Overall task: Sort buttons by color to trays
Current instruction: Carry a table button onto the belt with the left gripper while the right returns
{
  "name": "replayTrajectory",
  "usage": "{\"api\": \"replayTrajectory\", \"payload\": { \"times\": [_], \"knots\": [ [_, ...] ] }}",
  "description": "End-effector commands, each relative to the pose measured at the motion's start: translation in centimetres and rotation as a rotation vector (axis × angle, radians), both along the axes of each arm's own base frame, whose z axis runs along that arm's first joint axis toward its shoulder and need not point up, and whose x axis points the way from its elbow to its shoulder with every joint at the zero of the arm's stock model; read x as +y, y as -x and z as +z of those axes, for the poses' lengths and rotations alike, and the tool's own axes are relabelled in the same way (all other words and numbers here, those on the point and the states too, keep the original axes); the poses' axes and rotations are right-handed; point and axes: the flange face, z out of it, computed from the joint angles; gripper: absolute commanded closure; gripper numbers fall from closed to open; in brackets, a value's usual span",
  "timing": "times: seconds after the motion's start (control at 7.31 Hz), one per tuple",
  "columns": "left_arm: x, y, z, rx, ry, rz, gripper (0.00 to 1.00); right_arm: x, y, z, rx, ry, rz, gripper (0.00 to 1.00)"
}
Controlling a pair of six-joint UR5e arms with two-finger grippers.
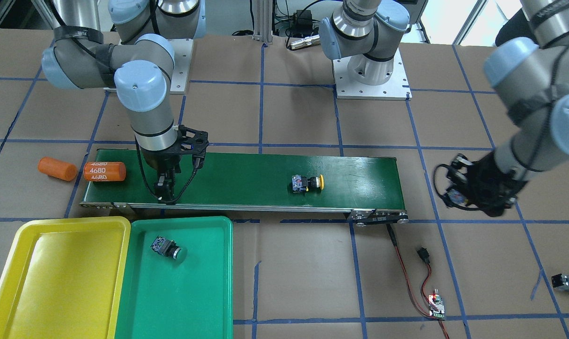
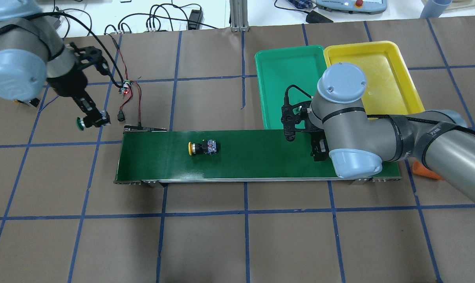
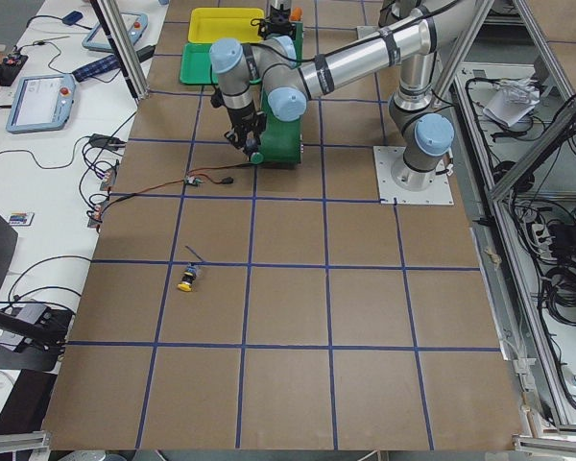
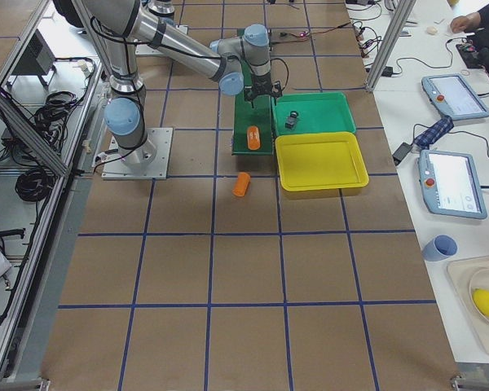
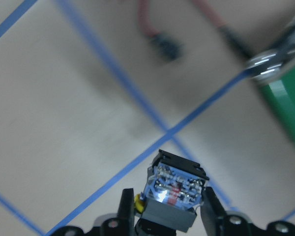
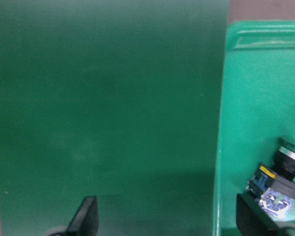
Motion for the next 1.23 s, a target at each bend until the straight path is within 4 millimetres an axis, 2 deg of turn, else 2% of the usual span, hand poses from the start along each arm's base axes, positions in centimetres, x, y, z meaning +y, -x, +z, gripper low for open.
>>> {"api": "replayTrajectory", "payload": {
  "times": [0.0,0.14,0.27,0.41,0.55,0.68,0.82,0.96,1.09],
  "knots": [
    [6.7,10.4,-5.4,-0.059,0.045,-0.182,1.0,0.4,-0.7,0.2,0.009,-0.052,0.015,0.0],
    [7.8,12.8,-5.5,-0.051,0.083,-0.245,1.0,0.8,-0.5,-0.1,0.019,-0.121,0.014,0.0],
    [7.4,13.2,-5.9,-0.05,0.084,-0.252,1.0,1.2,0.0,-0.3,0.027,-0.187,0.006,0.0],
    [7.3,13.4,-6.5,-0.047,0.09,-0.253,0.37,1.0,0.4,0.0,0.034,-0.187,-0.005,0.0],
    [7.6,13.6,-6.5,-0.051,0.09,-0.244,0.0,1.0,1.4,0.4,0.075,-0.171,-0.019,0.0],
    [7.0,12.8,-4.2,-0.054,0.128,-0.239,0.0,1.1,1.7,0.2,0.073,-0.17,-0.08,0.0],
    [5.9,10.2,-2.2,-0.067,0.141,-0.173,0.0,1.4,1.9,-0.3,0.077,-0.177,-0.104,0.0],
    [3.3,2.3,-1.2,-0.076,0.125,0.006,0.0,1.5,1.9,-0.4,0.077,-0.179,-0.105,0.01],
    [1.7,-8.0,-1.0,-0.041,0.11,0.181,0.0,0.9,2.4,0.0,0.077,-0.156,-0.104,0.01]
  ]
}}
